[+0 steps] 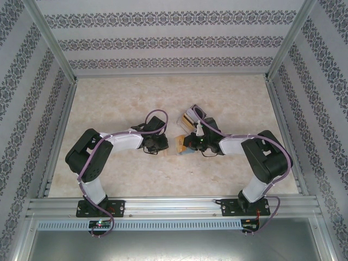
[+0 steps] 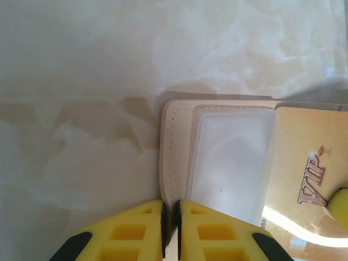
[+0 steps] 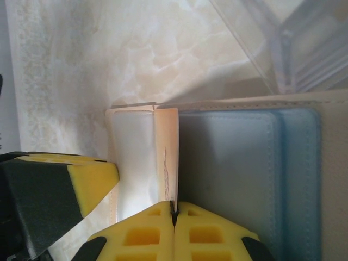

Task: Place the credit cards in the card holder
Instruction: Insert the credit card into the card slot.

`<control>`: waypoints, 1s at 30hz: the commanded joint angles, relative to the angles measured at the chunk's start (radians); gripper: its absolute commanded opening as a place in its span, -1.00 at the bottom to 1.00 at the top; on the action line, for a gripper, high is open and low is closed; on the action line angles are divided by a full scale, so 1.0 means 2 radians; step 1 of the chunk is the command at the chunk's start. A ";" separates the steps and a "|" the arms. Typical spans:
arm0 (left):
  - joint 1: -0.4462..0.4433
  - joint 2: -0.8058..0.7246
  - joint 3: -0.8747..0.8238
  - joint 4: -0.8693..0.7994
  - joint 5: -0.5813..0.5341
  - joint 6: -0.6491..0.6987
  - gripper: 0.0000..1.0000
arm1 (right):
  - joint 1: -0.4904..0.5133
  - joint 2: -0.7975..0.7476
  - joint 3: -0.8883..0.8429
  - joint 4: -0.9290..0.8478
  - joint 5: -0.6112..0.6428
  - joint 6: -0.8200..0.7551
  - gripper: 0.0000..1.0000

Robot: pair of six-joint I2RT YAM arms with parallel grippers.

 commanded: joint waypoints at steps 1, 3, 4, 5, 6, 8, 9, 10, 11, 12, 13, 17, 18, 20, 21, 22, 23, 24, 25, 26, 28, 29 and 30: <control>0.000 0.018 0.005 -0.018 0.005 0.014 -0.72 | 0.018 0.016 -0.025 0.040 -0.026 0.015 -1.00; 0.000 0.018 0.005 -0.019 0.005 0.014 -0.72 | 0.015 0.007 -0.032 0.043 -0.027 0.015 -1.00; 0.000 0.018 0.005 -0.019 0.004 0.013 -0.72 | 0.014 0.002 -0.034 0.045 -0.029 0.013 -1.00; 0.000 0.018 0.005 -0.019 0.004 0.012 -0.72 | 0.014 -0.002 -0.037 0.048 -0.030 0.014 -1.00; 0.000 0.018 0.005 -0.019 0.004 0.012 -0.72 | 0.014 -0.004 -0.041 0.056 -0.031 0.016 -1.00; 0.000 0.020 0.007 -0.021 0.003 0.013 -0.73 | 0.010 -0.003 -0.052 0.085 -0.039 0.027 -1.00; 0.000 0.020 0.007 -0.021 0.003 0.012 -0.73 | 0.007 -0.001 -0.057 0.102 -0.041 0.032 -1.00; 0.000 0.020 0.008 -0.021 0.004 0.012 -0.73 | 0.006 0.001 -0.062 0.119 -0.044 0.038 -1.00; 0.000 0.021 0.008 -0.021 0.006 0.011 -0.73 | 0.005 0.005 -0.064 0.134 -0.045 0.044 -1.00; 0.000 0.022 0.009 -0.021 0.007 0.012 -0.73 | 0.006 0.009 -0.065 0.138 -0.045 0.047 -1.00; 0.000 0.022 0.009 -0.022 0.006 0.012 -0.73 | 0.007 0.015 -0.063 0.142 -0.047 0.048 -1.00; 0.000 0.021 0.010 -0.025 0.006 0.012 -0.74 | 0.012 0.020 -0.066 0.145 -0.044 0.046 -1.00; 0.000 0.021 0.010 -0.026 0.004 0.012 -0.74 | 0.011 0.017 -0.071 0.145 -0.041 0.047 -1.00; 0.000 0.020 0.008 -0.025 0.003 0.011 -0.74 | 0.007 0.008 -0.081 0.154 -0.036 0.048 -1.00; 0.000 0.020 0.008 -0.025 0.003 0.010 -0.74 | 0.005 0.006 -0.084 0.153 -0.037 0.049 -1.00; 0.000 0.021 0.008 -0.025 0.003 0.009 -0.74 | 0.003 0.004 -0.086 0.155 -0.038 0.050 -1.00; 0.000 0.022 0.009 -0.025 0.004 0.009 -0.74 | 0.002 0.002 -0.087 0.157 -0.039 0.051 -1.00; 0.000 0.022 0.009 -0.025 0.005 0.009 -0.74 | 0.001 0.002 -0.088 0.160 -0.041 0.053 -1.00; 0.000 0.023 0.010 -0.024 0.005 0.009 -0.74 | 0.001 0.002 -0.088 0.164 -0.044 0.055 -1.00; 0.000 0.024 0.010 -0.025 0.005 0.009 -0.74 | -0.001 0.001 -0.088 0.166 -0.047 0.058 -1.00; 0.000 0.023 0.011 -0.027 0.005 0.010 -0.75 | -0.006 -0.009 -0.103 0.191 -0.033 0.080 -1.00; 0.000 0.023 0.010 -0.027 0.005 0.010 -0.75 | -0.006 -0.012 -0.104 0.194 -0.031 0.082 -1.00; 0.001 0.022 0.010 -0.027 0.005 0.011 -0.75 | -0.004 -0.013 -0.095 0.175 -0.033 0.073 -1.00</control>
